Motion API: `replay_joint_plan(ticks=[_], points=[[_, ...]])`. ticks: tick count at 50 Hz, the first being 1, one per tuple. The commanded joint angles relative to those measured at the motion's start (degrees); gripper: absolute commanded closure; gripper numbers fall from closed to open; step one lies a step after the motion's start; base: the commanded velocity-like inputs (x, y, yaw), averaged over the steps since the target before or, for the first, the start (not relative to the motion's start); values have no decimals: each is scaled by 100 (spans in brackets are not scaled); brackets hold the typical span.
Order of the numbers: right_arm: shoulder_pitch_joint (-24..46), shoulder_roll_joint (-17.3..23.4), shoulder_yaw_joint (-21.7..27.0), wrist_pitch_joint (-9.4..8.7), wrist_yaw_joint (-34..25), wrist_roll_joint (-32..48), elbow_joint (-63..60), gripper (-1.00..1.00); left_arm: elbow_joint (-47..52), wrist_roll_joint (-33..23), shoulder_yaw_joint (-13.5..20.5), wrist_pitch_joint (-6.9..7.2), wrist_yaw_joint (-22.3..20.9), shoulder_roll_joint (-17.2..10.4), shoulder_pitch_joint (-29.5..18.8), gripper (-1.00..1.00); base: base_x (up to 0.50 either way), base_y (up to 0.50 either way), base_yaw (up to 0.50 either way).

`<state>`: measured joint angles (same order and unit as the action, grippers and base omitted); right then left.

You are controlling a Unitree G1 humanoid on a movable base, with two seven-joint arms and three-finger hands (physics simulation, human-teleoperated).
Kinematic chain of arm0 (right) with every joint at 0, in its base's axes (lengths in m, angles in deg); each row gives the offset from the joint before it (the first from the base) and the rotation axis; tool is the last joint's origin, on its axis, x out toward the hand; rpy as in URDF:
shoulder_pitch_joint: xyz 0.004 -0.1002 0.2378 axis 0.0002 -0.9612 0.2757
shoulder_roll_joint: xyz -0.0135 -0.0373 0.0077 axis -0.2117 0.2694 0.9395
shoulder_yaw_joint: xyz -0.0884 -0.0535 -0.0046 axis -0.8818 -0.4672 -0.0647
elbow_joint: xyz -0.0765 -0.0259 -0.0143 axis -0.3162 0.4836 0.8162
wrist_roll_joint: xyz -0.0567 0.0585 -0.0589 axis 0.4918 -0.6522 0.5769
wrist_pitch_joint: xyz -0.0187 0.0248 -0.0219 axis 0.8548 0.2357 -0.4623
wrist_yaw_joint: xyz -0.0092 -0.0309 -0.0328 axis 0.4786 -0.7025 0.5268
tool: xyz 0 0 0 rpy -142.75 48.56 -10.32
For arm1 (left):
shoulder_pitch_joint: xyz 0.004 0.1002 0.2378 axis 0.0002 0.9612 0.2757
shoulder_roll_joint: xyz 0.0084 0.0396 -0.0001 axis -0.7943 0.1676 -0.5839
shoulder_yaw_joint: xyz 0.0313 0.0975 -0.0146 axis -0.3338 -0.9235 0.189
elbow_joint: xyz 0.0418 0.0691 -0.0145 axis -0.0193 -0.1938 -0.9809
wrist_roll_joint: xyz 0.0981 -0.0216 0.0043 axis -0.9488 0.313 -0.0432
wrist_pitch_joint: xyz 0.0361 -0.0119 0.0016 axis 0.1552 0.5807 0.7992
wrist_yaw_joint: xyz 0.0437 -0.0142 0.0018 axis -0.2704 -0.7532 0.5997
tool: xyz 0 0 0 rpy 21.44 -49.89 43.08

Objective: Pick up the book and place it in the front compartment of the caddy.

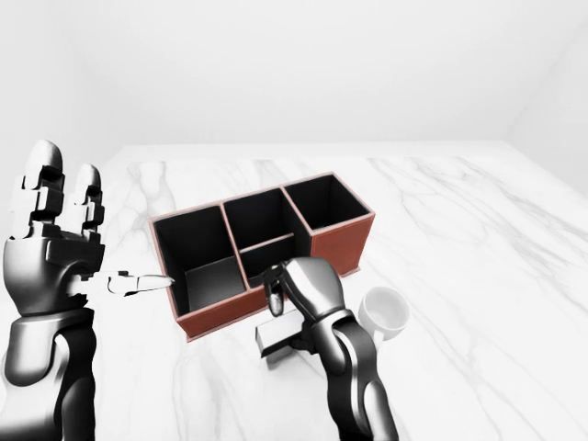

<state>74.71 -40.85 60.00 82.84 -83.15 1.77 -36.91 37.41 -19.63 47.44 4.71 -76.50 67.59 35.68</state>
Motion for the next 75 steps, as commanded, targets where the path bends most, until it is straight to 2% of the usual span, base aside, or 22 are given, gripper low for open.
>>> replay_joint_plan(ticks=[1,6,24,38,75], points=[[322,-82,259,-122,-356,200,-417,100,-8,0,-8,0,0,2,5,-100,0,0,0],[517,-115,352,-198,-545,224,-517,100,31,24,22,0,4,-12,-22,-100,0,0,0],[1548,-285,568,-198,-1062,331,-501,100,49,69,67,0,21,-37,-54,-100,0,0,0],[2626,-326,728,-198,-1246,369,-62,100,52,69,63,0,9,-38,-46,-100,0,0,0],[4239,-351,822,-198,-111,65,2289,100,79,59,41,0,2,-24,-31,-100,0,0,0]])
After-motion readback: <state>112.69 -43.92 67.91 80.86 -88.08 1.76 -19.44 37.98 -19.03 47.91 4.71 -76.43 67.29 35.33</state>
